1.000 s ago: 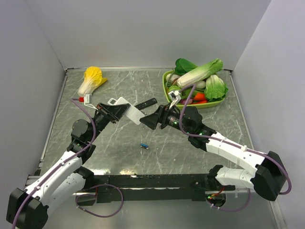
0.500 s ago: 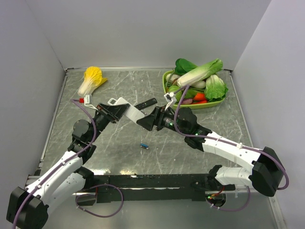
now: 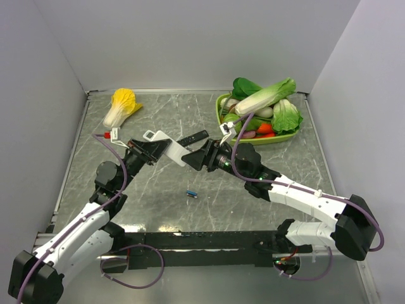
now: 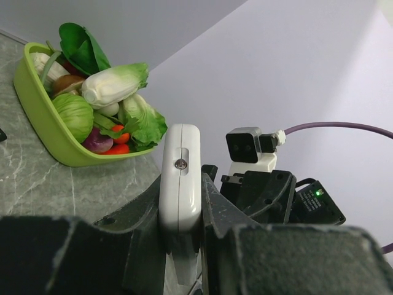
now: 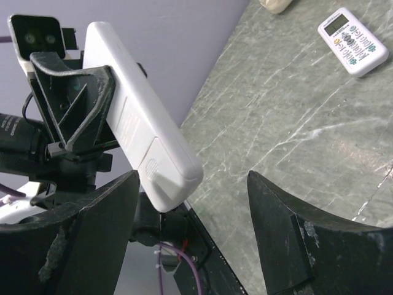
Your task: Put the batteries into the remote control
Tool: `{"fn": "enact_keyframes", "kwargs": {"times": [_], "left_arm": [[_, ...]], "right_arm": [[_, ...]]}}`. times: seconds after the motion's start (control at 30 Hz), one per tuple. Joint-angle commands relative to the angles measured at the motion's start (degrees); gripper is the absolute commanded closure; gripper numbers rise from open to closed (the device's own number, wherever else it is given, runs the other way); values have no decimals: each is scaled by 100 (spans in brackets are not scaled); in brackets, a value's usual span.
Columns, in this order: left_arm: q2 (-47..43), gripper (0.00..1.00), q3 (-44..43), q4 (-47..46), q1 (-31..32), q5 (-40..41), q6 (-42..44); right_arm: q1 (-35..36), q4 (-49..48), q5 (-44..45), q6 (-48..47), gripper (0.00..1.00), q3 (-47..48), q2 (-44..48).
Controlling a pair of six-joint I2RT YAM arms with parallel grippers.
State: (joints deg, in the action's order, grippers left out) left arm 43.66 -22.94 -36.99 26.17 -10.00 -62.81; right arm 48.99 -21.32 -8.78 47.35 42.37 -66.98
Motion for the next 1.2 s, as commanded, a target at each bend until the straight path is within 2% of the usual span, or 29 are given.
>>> {"fn": "enact_keyframes", "kwargs": {"times": [0.0, 0.13, 0.77, 1.03, 1.17], "left_arm": [[-112, 99, -123, -264, -7, 51, 49], [-16, 99, -141, -396, -7, -2, 41], [-24, 99, 17, -818, -7, -143, -135], [29, 99, 79, -1011, 10, -160, -232], [99, 99, 105, -1196, 11, -116, -320]], "right_arm": [[49, -197, 96, 213, 25, 228, 1], [49, -390, -19, 318, 30, 175, -78], [49, -329, 43, 670, 33, 219, -122], [58, -390, -72, 784, 42, 237, -184], [58, -294, -80, 784, 52, 228, -201]]}}
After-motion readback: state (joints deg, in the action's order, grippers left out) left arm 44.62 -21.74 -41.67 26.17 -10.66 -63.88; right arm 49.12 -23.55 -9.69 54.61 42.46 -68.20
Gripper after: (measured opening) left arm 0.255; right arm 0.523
